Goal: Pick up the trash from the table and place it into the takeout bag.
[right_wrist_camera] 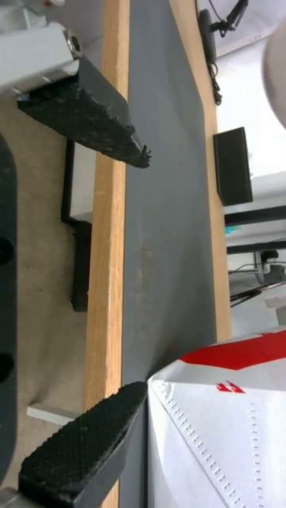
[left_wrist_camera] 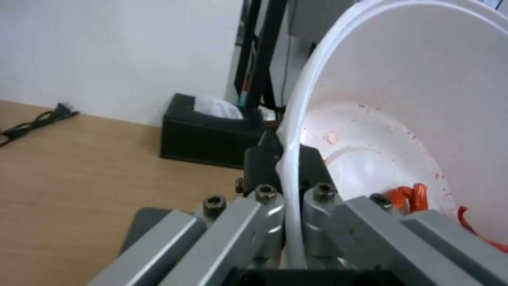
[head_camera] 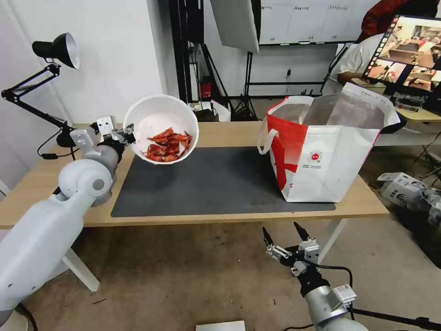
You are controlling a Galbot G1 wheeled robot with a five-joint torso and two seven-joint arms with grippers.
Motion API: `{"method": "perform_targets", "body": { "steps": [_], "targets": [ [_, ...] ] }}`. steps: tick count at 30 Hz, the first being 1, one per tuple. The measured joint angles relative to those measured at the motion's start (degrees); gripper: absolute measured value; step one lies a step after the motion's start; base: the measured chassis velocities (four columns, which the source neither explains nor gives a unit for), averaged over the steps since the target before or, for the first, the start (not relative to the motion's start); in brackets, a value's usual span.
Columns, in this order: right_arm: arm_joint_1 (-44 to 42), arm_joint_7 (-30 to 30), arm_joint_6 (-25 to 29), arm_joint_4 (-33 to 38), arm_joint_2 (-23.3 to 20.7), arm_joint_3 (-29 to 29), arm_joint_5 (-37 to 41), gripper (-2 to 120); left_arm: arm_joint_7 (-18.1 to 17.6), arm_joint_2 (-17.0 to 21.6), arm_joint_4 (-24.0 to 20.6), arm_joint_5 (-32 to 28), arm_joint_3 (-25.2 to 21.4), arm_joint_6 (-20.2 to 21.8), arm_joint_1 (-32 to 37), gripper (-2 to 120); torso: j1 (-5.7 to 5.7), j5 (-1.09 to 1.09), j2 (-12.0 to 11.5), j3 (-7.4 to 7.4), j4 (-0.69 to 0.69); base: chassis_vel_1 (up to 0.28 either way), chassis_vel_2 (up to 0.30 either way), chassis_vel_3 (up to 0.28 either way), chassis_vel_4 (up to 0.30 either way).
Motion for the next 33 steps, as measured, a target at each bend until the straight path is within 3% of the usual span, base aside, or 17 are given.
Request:
{"method": "perform_targets", "body": {
  "steps": [9,17,33],
  "targets": [
    [0.00,0.00,0.00,0.00,0.00,0.00,0.00,100,-2.84,-3.79,1.61,-2.82,6.70,1.22,-10.38,0,0.00,0.01,0.00,0.00,0.01,0.000,0.000,0.000,0.000],
    [0.00,0.00,0.00,0.00,0.00,0.00,0.00,100,-6.16,-13.46,7.01,-3.06,15.91,2.02,-19.87,0,0.00,0.01,0.00,0.00,-0.01,0.000,0.000,0.000,0.000],
    [0.00,0.00,0.00,0.00,0.00,0.00,0.00,100,-7.10,-27.99,18.54,-2.63,23.17,2.09,-33.58,0,0.00,0.01,0.00,0.00,0.00,0.000,0.000,0.000,0.000]
  ]
}}
